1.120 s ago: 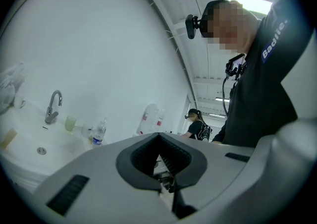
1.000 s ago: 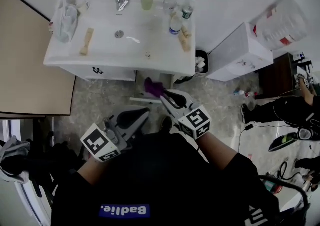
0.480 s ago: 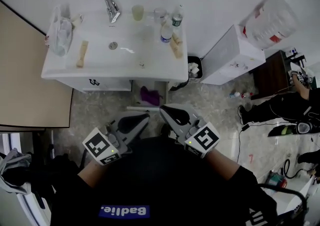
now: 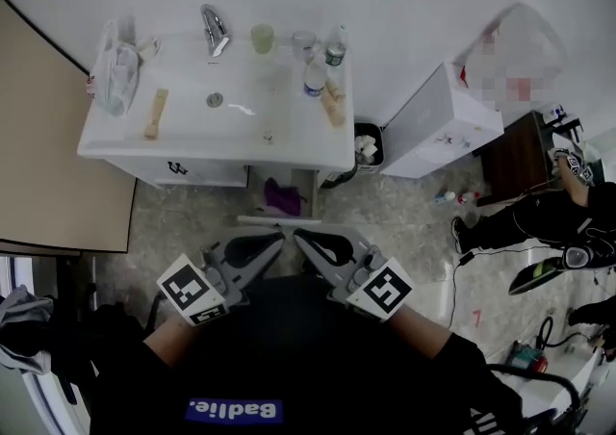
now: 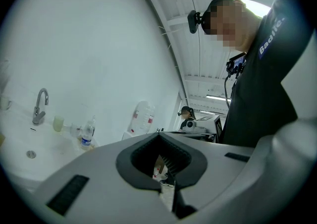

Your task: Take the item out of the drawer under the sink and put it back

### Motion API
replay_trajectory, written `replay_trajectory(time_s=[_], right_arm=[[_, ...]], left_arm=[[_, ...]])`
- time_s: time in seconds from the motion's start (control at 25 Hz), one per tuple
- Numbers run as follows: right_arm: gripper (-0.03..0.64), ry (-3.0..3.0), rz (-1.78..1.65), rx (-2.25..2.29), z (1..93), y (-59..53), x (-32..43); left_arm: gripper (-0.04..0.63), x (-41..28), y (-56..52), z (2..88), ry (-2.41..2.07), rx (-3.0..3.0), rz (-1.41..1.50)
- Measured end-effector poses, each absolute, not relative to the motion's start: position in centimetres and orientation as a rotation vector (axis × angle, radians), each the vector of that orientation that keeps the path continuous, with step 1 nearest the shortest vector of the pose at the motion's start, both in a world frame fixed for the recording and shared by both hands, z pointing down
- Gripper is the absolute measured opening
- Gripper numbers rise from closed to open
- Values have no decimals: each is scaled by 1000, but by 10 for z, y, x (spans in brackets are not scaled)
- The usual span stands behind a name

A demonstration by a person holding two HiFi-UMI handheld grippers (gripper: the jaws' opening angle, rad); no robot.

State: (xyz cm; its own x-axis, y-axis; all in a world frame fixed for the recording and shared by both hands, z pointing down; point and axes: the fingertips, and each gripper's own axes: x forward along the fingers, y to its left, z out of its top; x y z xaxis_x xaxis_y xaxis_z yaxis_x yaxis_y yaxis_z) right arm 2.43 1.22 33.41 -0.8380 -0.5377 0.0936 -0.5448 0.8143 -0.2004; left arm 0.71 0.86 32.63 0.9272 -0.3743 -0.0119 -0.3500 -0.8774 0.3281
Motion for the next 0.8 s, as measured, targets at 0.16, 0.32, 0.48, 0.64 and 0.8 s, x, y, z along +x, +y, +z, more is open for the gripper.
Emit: replay_trajectory(time_s=[0.16,0.32,0.48,0.64,0.8], right_arm=[[2,-2974,359,877,337,11,28],[2,-2980,361,852,340,15,25],[2,-2988,371,841,340,15,24],[2,-2990,374,830,339,17,25],[2,-2987,383,835,342,19,26]], left_arm=[[-11,9,13,330,-533,2763,-86],[-11,10,17,331,-522,2763,-72],[-11,12,19,331,-522,2773,-64],[-11,14,22,328,-516,2779,-59],[-11,14,25,330,-515,2788,-51]])
